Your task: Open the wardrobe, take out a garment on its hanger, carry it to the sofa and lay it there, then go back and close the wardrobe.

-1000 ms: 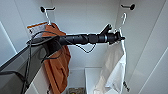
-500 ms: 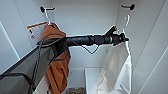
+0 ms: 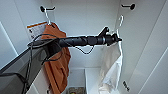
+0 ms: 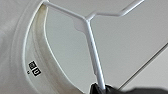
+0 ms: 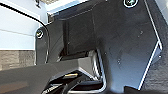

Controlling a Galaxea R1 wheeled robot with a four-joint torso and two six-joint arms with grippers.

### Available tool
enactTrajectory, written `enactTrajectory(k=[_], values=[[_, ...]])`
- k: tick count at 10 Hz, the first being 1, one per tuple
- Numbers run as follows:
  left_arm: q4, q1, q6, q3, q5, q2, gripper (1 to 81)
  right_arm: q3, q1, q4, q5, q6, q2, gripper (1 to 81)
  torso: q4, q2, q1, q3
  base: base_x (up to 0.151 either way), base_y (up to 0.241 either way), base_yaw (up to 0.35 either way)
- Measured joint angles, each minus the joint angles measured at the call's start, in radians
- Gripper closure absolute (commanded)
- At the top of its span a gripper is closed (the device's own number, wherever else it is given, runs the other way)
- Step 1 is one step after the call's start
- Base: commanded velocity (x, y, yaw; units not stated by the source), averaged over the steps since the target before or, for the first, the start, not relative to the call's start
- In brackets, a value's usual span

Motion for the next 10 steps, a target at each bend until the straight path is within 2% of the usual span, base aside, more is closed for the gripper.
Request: enactTrajectory(k=[10], values=[[0.007,0.017,0.000,0.082,-0.015,-0.051,81.1,0.000,-0.003,0.000,0.003,0.000,-0.003,1.0,0.000,0.000,-0.002,0.000,-0.094,0.000,0.000]])
